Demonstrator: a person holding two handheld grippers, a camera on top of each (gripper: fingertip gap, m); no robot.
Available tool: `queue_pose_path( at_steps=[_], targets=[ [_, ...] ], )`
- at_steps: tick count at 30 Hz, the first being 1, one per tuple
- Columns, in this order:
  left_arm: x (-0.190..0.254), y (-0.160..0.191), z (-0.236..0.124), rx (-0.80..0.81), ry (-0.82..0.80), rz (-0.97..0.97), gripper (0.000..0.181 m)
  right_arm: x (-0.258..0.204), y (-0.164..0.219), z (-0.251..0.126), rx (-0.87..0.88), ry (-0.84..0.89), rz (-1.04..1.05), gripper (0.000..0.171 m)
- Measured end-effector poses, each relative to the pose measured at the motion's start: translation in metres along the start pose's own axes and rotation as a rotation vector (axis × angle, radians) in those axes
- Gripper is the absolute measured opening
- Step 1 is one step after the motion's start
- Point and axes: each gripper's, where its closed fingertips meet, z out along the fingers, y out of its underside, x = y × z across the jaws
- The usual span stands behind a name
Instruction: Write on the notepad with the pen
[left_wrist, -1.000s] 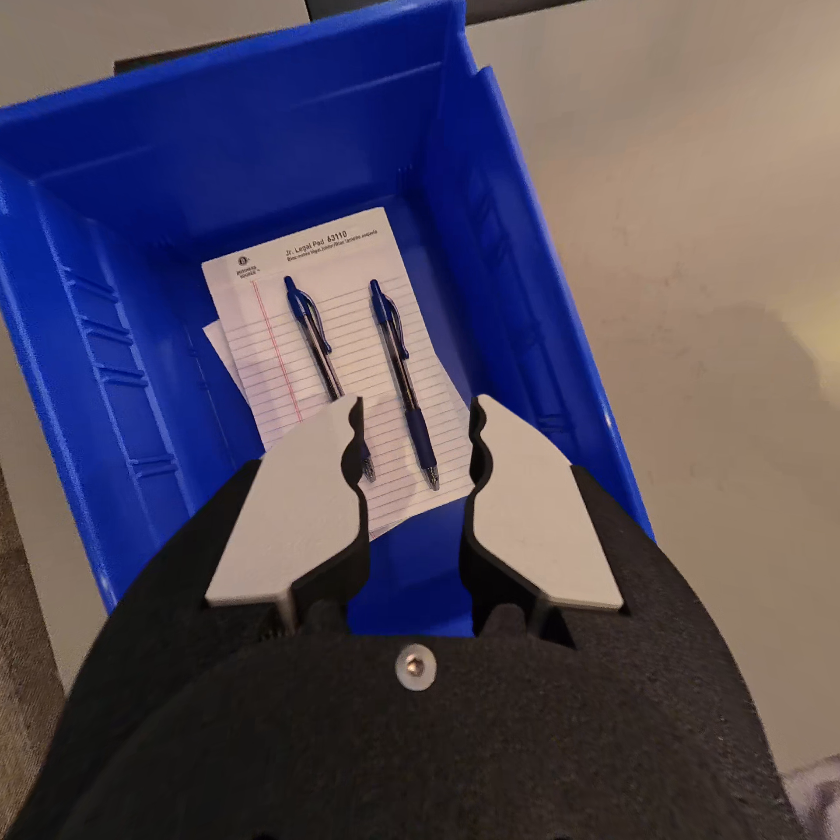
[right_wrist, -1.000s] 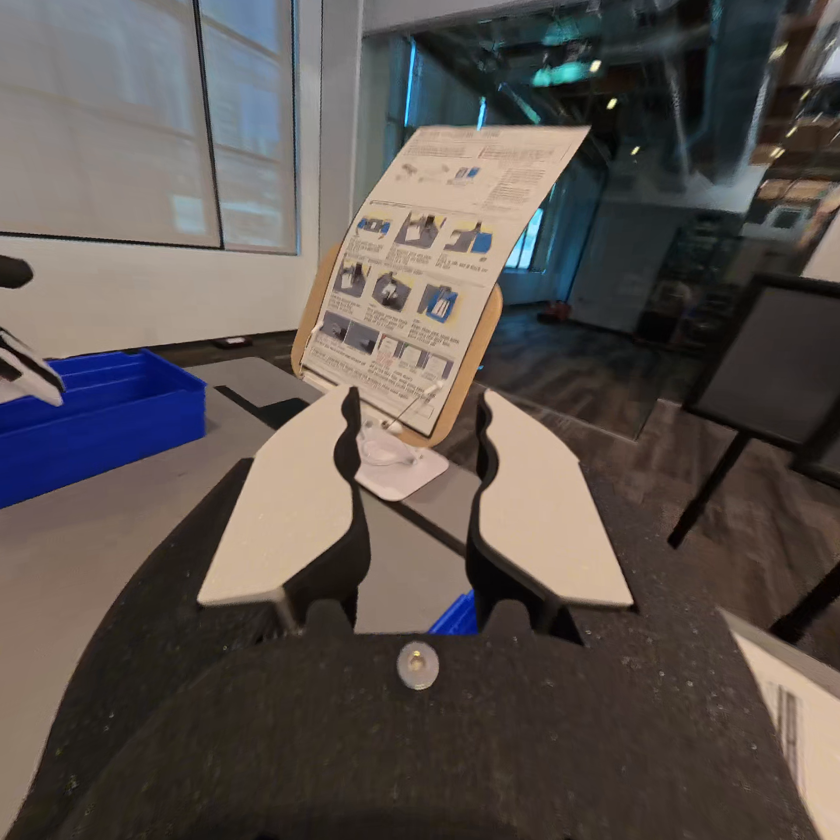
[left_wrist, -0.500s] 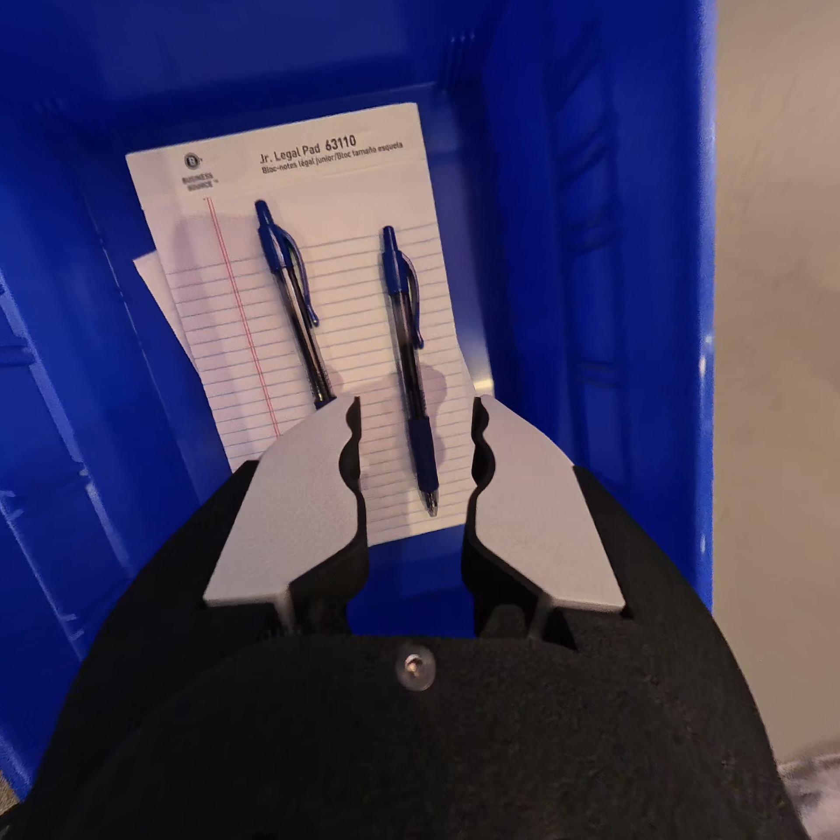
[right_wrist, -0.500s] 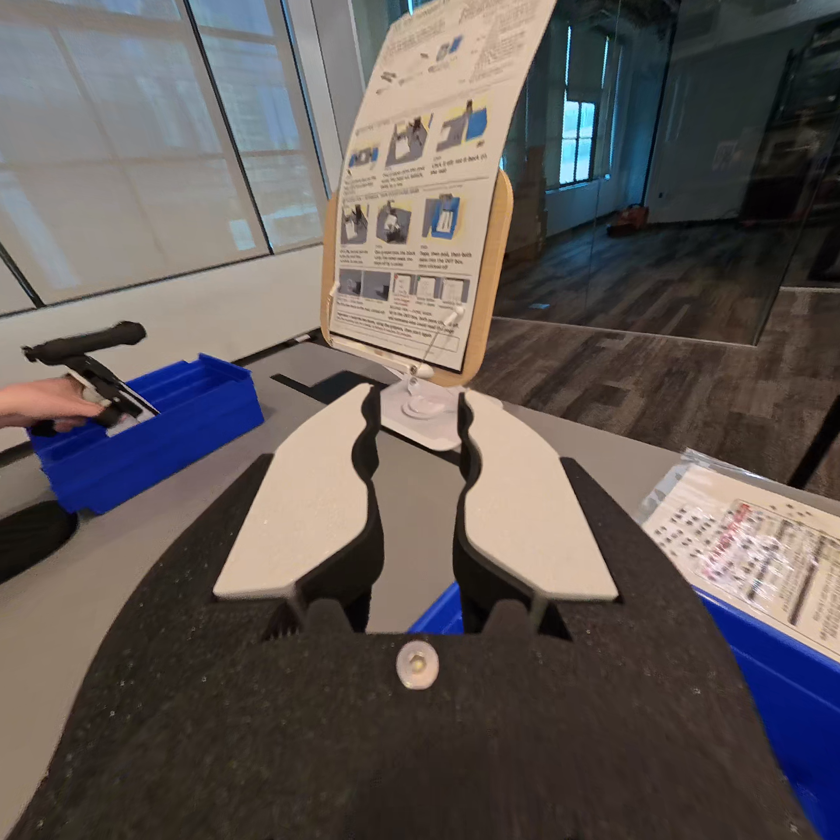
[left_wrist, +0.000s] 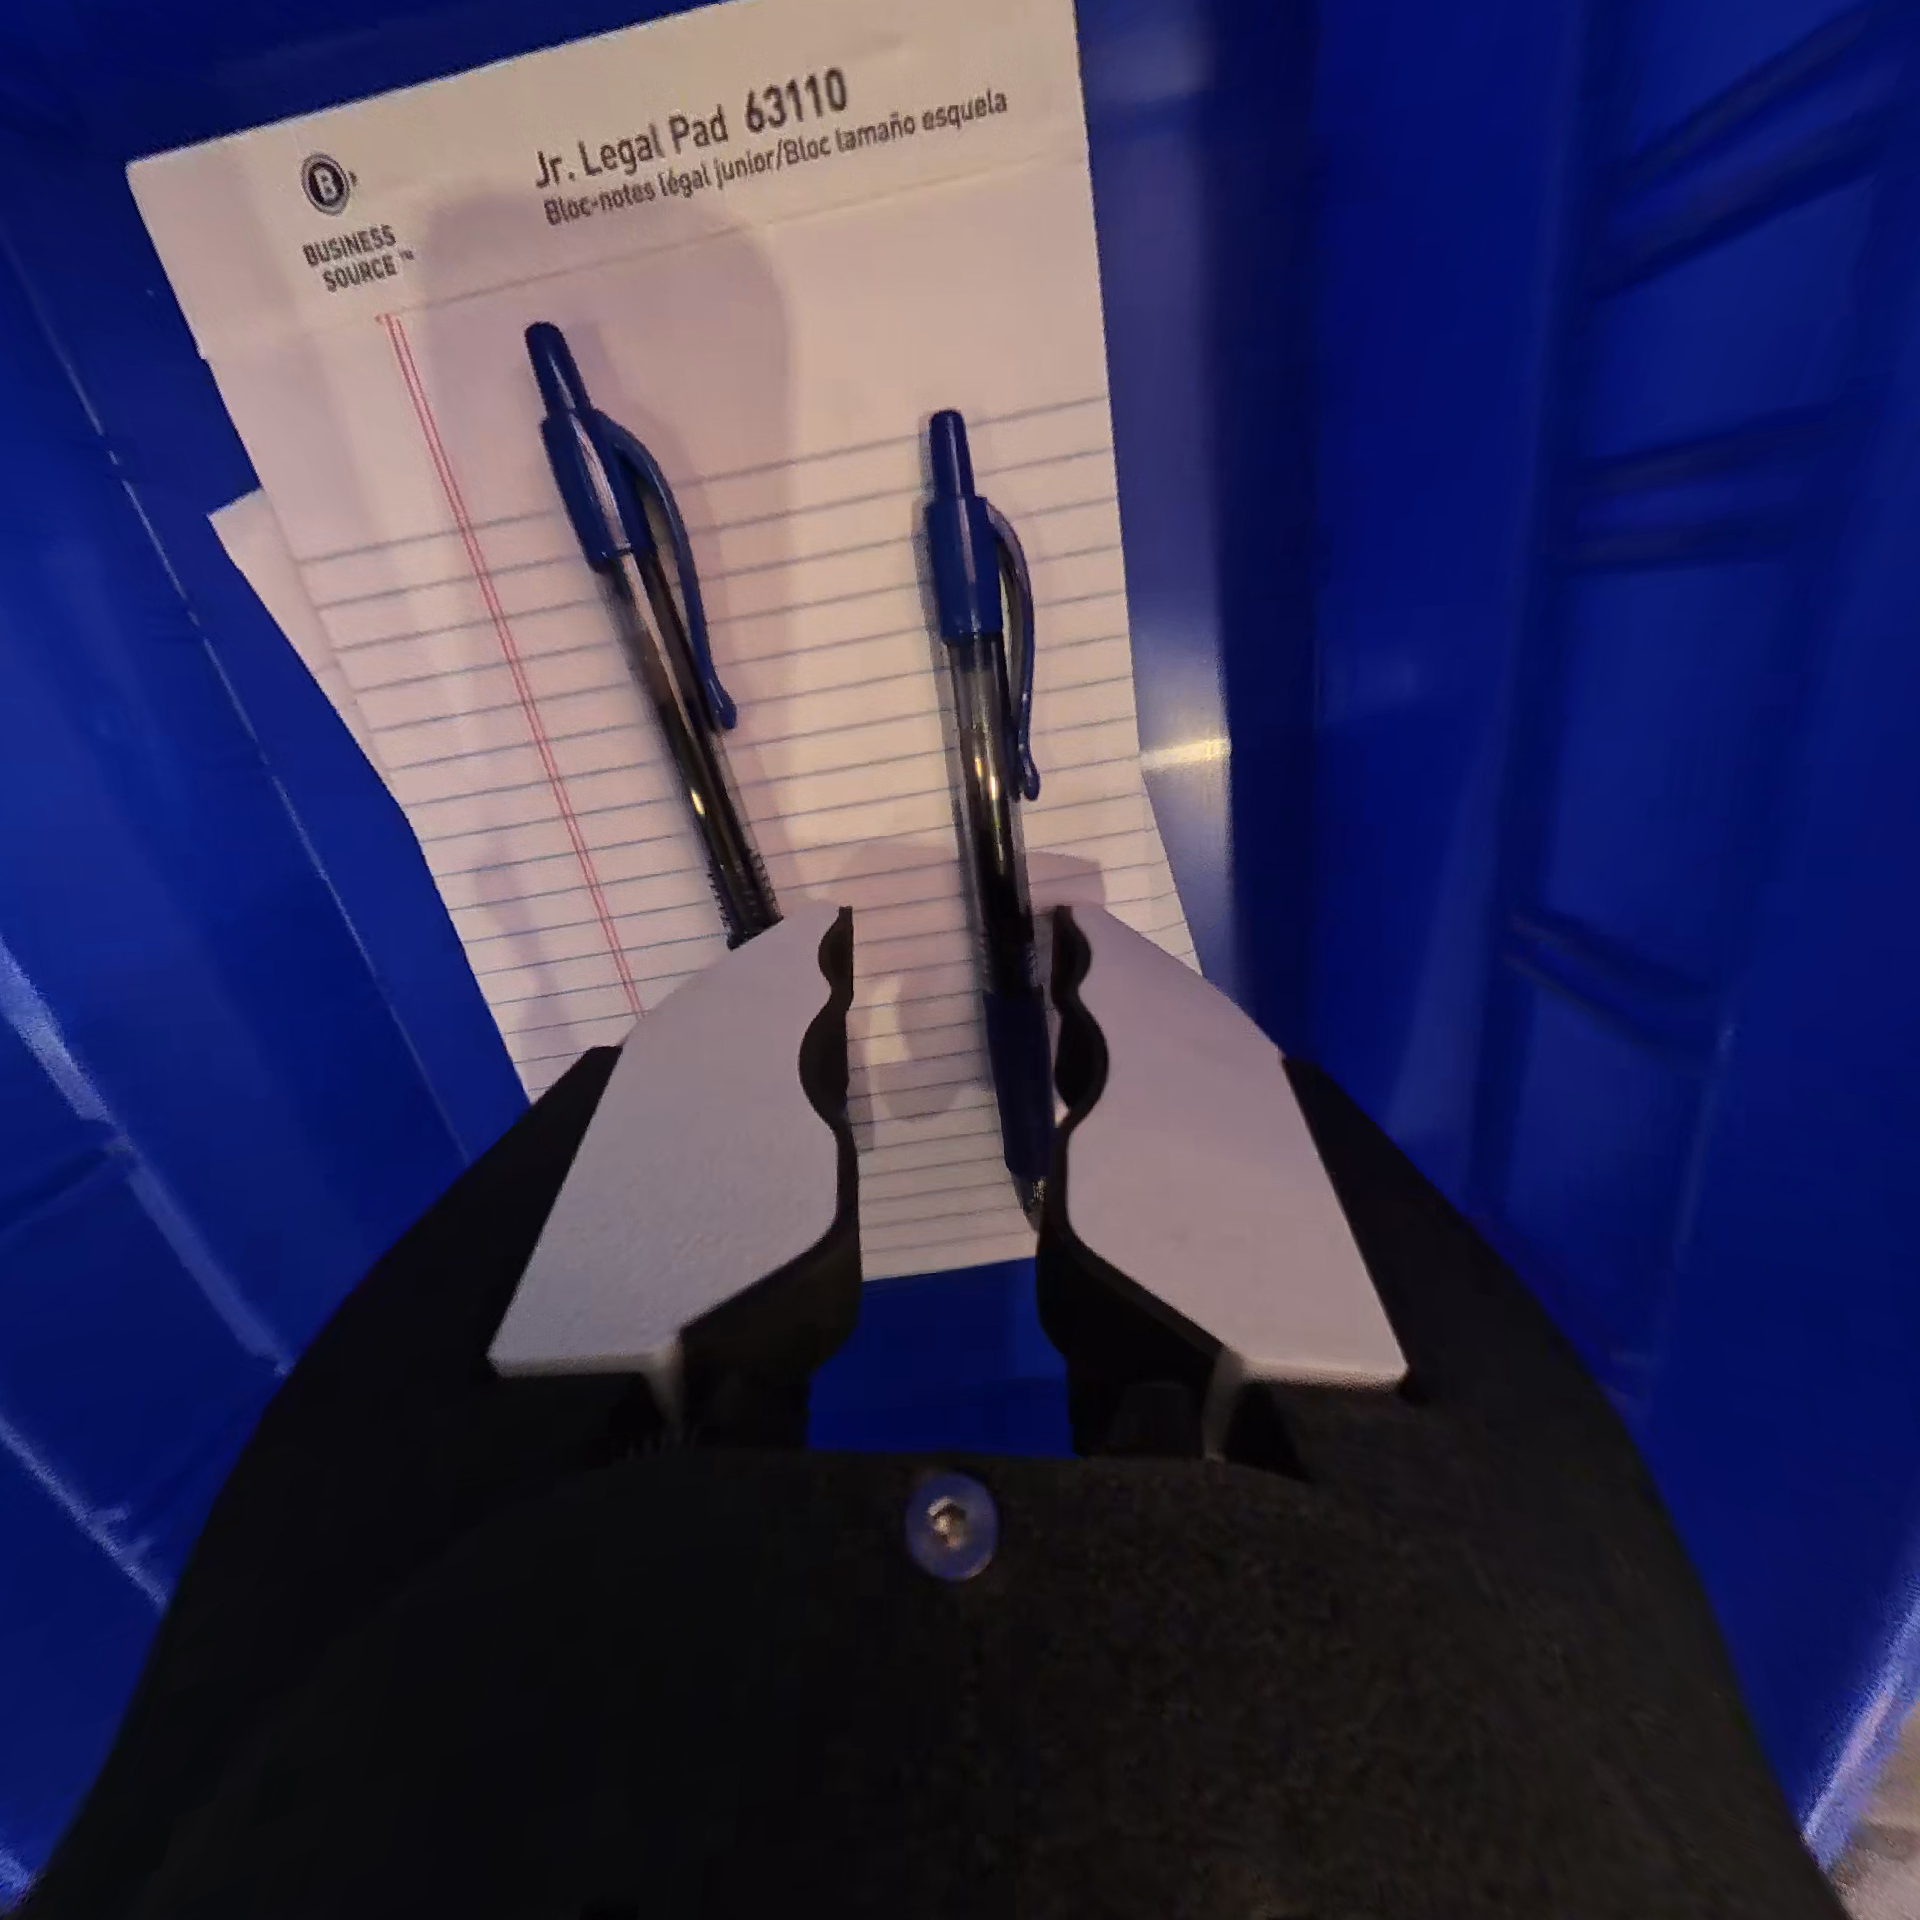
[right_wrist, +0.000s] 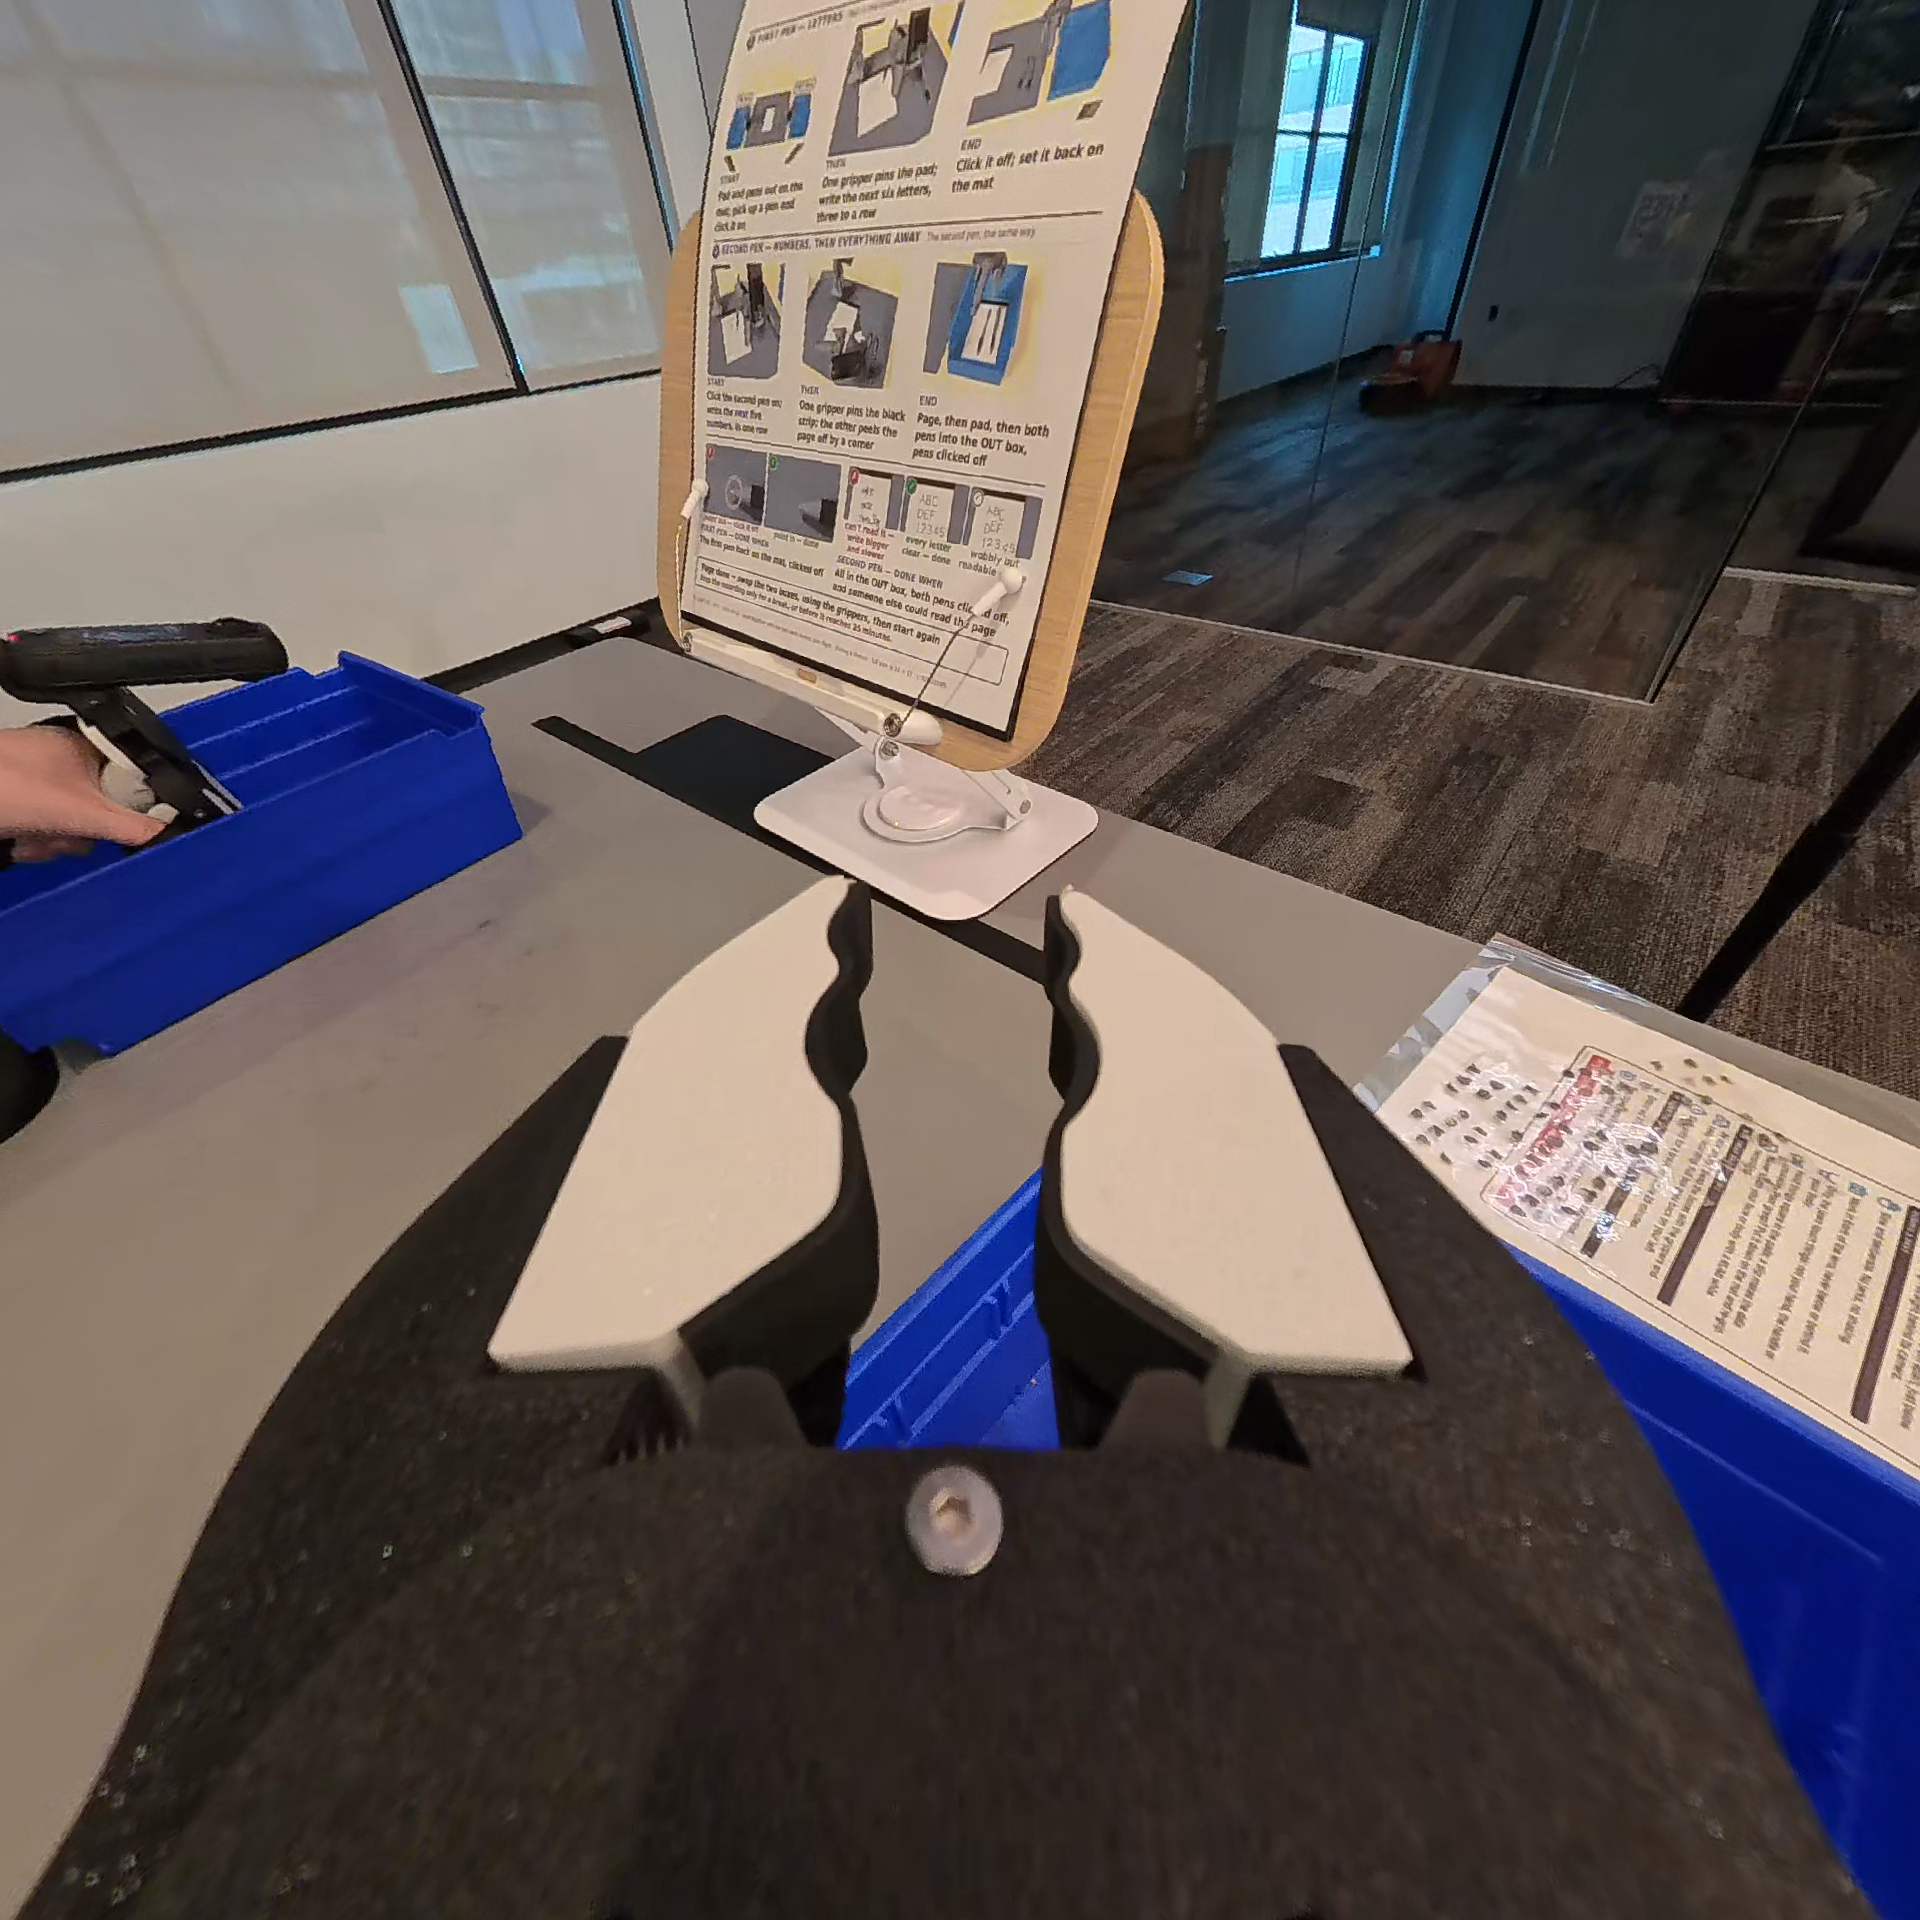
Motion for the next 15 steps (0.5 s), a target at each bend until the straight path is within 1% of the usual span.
queue_pose_path(
  at_steps=[2,3,6,8,9,11,13,15],
  targets=[
    [0.001,0.001,0.0,-0.012,0.001,0.02,0.028,0.0,0.0,0.0,0.0,-0.004,0.004,0.031],
    [0.003,0.002,0.0,-0.02,0.007,0.03,0.013,0.001,0.0,-0.001,0.001,-0.004,0.006,0.031],
    [-0.005,0.002,-0.005,-0.038,-0.036,0.034,0.01,0.004,0.001,-0.003,-0.002,0.006,0.0,0.031],
    [-0.014,-0.004,-0.019,-0.002,-0.073,0.032,0.01,0.007,0.001,-0.007,-0.006,0.019,-0.008,0.031],
    [-0.016,-0.01,-0.031,0.03,-0.073,0.02,0.01,0.009,0.001,-0.008,-0.007,0.027,-0.01,0.031],
    [-0.008,-0.023,-0.064,0.111,-0.017,-0.021,0.01,0.013,0.002,-0.012,-0.012,0.041,-0.008,0.031],
    [0.012,-0.038,-0.103,0.199,0.063,-0.05,0.01,0.017,0.002,-0.016,-0.021,0.05,-0.005,0.031],
    [0.042,-0.051,-0.136,0.271,0.121,-0.05,0.01,0.019,0.002,-0.019,-0.024,0.062,-0.005,0.03]
  ],
)
